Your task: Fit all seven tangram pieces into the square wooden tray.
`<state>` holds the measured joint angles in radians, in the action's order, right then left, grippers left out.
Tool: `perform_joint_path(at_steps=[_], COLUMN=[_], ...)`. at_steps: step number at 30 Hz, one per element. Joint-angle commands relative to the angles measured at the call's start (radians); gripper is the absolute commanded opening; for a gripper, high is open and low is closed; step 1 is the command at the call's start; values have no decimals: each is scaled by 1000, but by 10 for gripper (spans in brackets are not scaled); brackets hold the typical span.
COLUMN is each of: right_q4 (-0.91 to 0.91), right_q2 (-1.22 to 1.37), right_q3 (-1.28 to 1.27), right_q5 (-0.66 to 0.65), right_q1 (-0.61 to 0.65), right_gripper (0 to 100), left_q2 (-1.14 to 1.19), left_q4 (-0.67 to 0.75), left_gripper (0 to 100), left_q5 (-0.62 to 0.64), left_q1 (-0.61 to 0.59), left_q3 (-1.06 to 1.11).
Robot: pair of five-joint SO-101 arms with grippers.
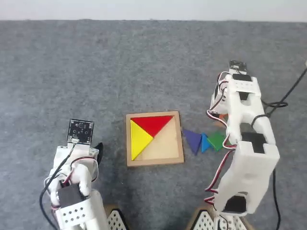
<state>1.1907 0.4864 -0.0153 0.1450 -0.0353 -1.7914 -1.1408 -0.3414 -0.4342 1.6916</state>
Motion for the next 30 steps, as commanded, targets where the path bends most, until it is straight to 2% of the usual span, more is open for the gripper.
perform_joint_path(at_steps=[1,9,13,15,18,24,30], right_q4=[-1,-59,-47,-54,-108,-143,-101], right_q2=[-24,-177,-223,-225,-202,-70,21], right_q3=[-2,15,12,17,11,78,169], right_q5=[-12,-6,178,238,241,242,244], right_q1=[-25,-70,-41,-22,-4,-41,-79], right_gripper=[239,238,231,192,147,168,169], left_q2=[3,3,3,3,3,3,3], left_q4=[3,3,3,3,3,3,3], left_gripper=[281,281,281,281,281,281,281], left_q5=[-11,-11,-11,-11,-11,-11,-11], left_q1=[-2,-2,-2,-2,-2,-2,-2], left_q3=[-7,-7,-7,-7,-7,-7,-7])
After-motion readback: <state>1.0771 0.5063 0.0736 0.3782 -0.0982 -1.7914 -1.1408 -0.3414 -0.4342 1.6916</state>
